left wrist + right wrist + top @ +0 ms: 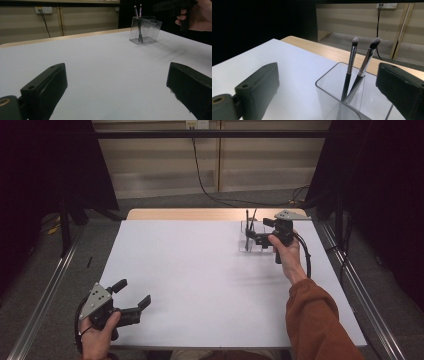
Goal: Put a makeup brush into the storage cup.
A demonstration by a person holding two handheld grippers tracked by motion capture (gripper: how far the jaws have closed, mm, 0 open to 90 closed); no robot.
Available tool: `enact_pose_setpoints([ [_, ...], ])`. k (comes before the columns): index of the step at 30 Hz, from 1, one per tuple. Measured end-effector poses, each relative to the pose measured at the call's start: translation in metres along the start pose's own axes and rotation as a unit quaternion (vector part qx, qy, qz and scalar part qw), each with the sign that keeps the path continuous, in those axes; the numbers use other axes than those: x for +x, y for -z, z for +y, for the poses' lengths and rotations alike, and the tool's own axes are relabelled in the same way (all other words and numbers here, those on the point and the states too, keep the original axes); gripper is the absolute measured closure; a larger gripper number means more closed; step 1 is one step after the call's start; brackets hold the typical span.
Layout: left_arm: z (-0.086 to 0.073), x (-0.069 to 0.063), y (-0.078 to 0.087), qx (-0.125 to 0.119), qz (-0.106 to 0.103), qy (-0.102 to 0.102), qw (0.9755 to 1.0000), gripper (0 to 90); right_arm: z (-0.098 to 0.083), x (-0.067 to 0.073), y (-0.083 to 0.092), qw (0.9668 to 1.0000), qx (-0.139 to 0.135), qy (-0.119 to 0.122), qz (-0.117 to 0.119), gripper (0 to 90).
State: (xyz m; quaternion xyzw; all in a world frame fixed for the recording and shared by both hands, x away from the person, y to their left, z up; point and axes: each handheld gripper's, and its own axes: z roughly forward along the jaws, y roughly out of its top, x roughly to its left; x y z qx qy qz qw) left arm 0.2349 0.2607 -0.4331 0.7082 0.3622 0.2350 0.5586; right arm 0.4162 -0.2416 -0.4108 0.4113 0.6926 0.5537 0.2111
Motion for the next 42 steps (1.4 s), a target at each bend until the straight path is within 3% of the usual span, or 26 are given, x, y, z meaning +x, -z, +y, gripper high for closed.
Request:
enact_pose_setpoints([
  [14,0.000,0.000,0.001,-0.002,0.001,0.002,1.0000,3.2,-0.008,0.019,0.019,0.9999,-0.008,0.013,-0.006,3.8],
  [31,0.000,0.001,0.000,0.001,0.001,0.001,1.0000,3.2,-0.016,0.027,0.051,0.9987,-0.011,0.044,-0.023,2.2],
  [42,0.000,0.000,0.001,0.001,0.002,-0.002,1.0000,3.3,-0.031,0.031,0.078,0.9987,-0.015,0.035,-0.033,2.2],
])
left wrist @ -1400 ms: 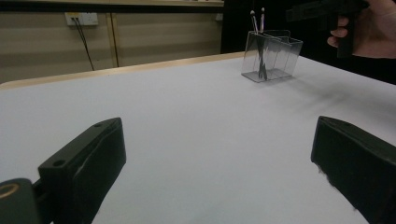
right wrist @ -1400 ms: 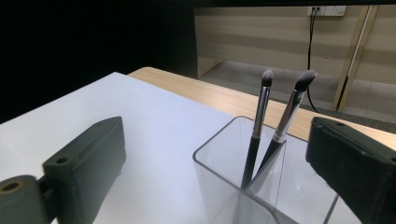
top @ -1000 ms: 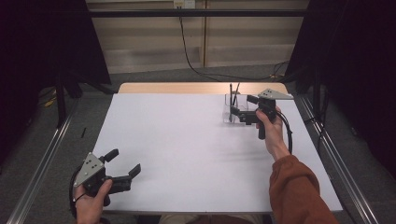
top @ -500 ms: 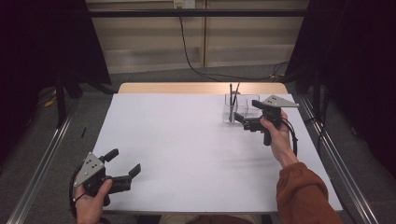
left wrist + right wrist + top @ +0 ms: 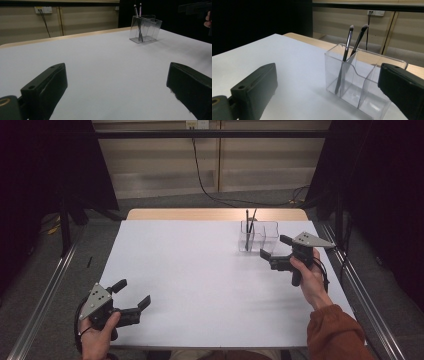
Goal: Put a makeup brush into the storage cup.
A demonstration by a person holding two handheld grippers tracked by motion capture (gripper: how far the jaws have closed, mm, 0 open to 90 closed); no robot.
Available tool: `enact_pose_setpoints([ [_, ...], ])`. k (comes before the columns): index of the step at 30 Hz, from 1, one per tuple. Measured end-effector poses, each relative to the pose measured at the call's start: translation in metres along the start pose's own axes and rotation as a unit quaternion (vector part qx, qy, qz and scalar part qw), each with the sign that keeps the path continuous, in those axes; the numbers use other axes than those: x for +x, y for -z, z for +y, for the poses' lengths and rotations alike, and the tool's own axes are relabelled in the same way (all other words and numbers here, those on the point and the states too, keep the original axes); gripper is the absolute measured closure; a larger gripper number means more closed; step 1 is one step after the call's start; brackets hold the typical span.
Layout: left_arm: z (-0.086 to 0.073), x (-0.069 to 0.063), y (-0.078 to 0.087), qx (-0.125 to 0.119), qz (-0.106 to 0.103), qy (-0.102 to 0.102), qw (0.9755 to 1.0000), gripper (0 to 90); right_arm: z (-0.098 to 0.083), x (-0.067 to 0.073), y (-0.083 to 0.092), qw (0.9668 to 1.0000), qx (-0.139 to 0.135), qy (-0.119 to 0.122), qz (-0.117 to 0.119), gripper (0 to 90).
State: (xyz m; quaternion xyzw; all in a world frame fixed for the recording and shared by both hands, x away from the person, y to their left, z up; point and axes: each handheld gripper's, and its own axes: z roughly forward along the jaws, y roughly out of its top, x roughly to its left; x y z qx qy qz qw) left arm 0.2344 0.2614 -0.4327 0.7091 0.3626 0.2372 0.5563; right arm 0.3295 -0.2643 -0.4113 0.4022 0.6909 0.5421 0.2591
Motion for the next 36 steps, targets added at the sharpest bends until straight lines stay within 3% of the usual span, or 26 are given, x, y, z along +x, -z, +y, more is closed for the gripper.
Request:
enact_pose_setpoints([
  [9,-0.001,0.000,0.002,-0.002,0.004,0.001,1.0000,3.3,-0.011,0.006,0.020,0.9999,0.006,0.011,-0.005,2.1],
  [21,-0.001,0.000,0.005,-0.007,0.008,0.004,0.9999,3.4,-0.029,0.014,0.047,0.9999,0.002,-0.005,-0.015,2.3],
  [27,-0.002,0.000,0.010,-0.013,0.013,0.006,0.9998,2.8,-0.037,0.017,0.063,0.9999,0.001,0.001,-0.017,2.5],
  [36,-0.002,-0.002,0.009,-0.011,0.007,0.007,0.9999,2.7,-0.050,0.021,0.089,0.9991,-0.018,-0.005,-0.039,2.2],
])
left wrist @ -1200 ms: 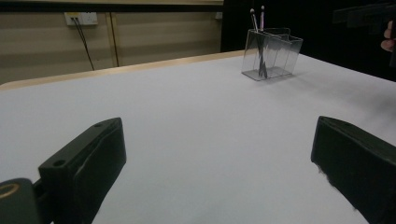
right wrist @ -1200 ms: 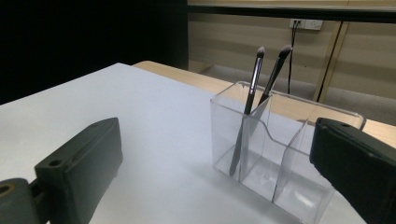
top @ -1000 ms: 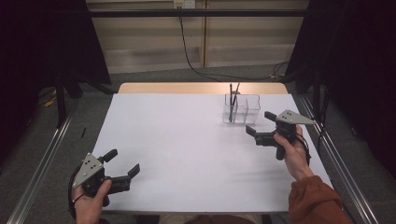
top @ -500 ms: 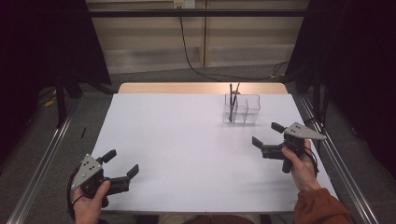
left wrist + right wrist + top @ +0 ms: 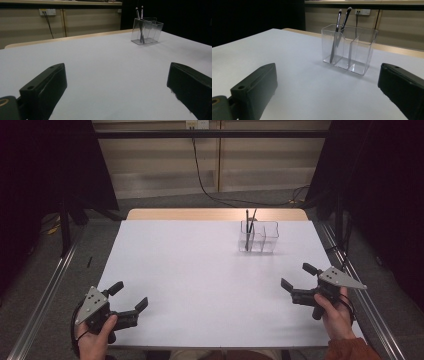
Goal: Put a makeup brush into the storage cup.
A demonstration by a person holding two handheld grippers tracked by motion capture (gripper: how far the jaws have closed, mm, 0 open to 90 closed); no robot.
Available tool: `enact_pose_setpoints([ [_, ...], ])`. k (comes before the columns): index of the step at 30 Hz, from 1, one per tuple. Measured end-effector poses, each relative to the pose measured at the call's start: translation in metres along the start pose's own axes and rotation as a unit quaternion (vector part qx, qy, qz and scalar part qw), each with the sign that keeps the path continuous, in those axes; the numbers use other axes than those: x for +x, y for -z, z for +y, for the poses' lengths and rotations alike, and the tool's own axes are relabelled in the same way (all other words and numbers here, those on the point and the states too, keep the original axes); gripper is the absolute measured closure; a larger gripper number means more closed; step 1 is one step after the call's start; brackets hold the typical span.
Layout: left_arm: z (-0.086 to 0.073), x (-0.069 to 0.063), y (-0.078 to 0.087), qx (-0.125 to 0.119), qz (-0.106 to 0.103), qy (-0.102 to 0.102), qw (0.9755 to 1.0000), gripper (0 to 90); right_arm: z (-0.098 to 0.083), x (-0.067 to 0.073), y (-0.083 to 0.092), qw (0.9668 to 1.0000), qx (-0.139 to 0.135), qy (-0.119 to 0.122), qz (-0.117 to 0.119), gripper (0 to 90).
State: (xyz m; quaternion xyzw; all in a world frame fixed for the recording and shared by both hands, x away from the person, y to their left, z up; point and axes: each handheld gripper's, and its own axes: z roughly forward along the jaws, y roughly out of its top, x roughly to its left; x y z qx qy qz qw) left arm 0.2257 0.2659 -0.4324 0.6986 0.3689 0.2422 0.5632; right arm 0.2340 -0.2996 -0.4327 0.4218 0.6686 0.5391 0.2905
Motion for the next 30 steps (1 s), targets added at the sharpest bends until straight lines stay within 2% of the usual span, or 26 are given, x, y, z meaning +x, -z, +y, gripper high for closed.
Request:
enact_pose_setpoints([
  [4,-0.001,0.001,0.001,0.002,0.002,0.001,1.0000,2.7,-0.006,0.004,0.010,1.0000,0.003,0.000,-0.002,2.4],
  [5,-0.001,0.001,0.001,0.001,0.002,-0.001,1.0000,2.6,-0.008,0.006,0.012,1.0000,0.009,0.001,0.004,2.4],
  [7,-0.001,0.001,0.002,0.001,0.003,-0.001,1.0000,2.7,-0.008,0.007,0.016,0.9999,0.011,0.011,0.001,2.2],
  [9,-0.001,0.000,0.003,0.003,0.004,-0.002,1.0000,2.6,-0.007,0.008,0.020,1.0000,0.005,0.004,0.004,2.1],
  [14,-0.001,-0.001,0.005,0.001,0.008,0.000,1.0000,2.7,-0.011,0.010,0.028,0.9999,0.005,0.011,0.005,1.6],
  [17,-0.002,-0.001,0.006,0.004,0.012,-0.001,0.9999,2.6,-0.014,0.010,0.031,0.9999,0.004,0.007,0.012,0.9],
  [23,-0.002,0.000,0.007,0.002,0.017,0.004,0.9998,2.6,-0.016,0.010,0.031,0.9998,0.012,0.006,0.012,0.9],
  [30,-0.001,-0.001,0.007,0.005,0.017,0.003,0.9998,2.9,-0.017,0.011,0.029,0.9996,0.018,0.019,0.007,0.4],
])
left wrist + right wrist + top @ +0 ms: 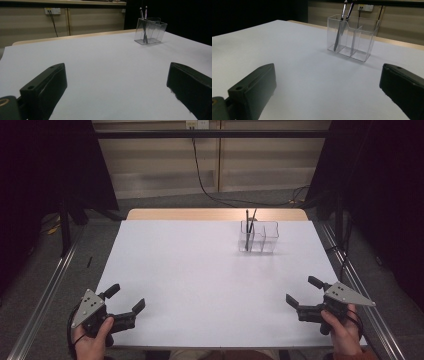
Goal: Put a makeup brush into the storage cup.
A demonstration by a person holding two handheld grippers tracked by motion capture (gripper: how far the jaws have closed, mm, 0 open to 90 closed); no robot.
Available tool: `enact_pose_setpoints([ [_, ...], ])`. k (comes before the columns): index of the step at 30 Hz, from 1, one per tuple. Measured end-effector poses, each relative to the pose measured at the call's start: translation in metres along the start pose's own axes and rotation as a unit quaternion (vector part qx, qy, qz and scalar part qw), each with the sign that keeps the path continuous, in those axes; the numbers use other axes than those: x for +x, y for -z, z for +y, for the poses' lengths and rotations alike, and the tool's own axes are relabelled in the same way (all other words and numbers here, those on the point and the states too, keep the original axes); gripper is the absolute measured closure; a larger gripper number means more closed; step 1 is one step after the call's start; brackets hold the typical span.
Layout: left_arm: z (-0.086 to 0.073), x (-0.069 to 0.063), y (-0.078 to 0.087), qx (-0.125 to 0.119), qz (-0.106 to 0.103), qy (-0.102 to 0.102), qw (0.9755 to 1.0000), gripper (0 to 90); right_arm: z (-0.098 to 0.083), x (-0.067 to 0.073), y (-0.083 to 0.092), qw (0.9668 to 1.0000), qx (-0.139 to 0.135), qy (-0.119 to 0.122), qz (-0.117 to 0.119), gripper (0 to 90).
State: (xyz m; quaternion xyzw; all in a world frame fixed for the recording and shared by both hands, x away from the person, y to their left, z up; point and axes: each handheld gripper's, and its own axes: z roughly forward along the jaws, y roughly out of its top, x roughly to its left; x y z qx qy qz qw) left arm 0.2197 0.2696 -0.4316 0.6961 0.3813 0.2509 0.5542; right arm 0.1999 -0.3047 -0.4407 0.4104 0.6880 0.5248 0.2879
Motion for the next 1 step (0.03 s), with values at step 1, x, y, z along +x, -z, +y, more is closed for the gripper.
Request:
enact_pose_setpoints([
  [1,0.0001,-0.0001,-0.0002,0.000,0.000,-0.001,1.0000,2.9,0.0000,-0.0001,-0.0002,1.0000,0.001,0.001,0.001,0.4],
])
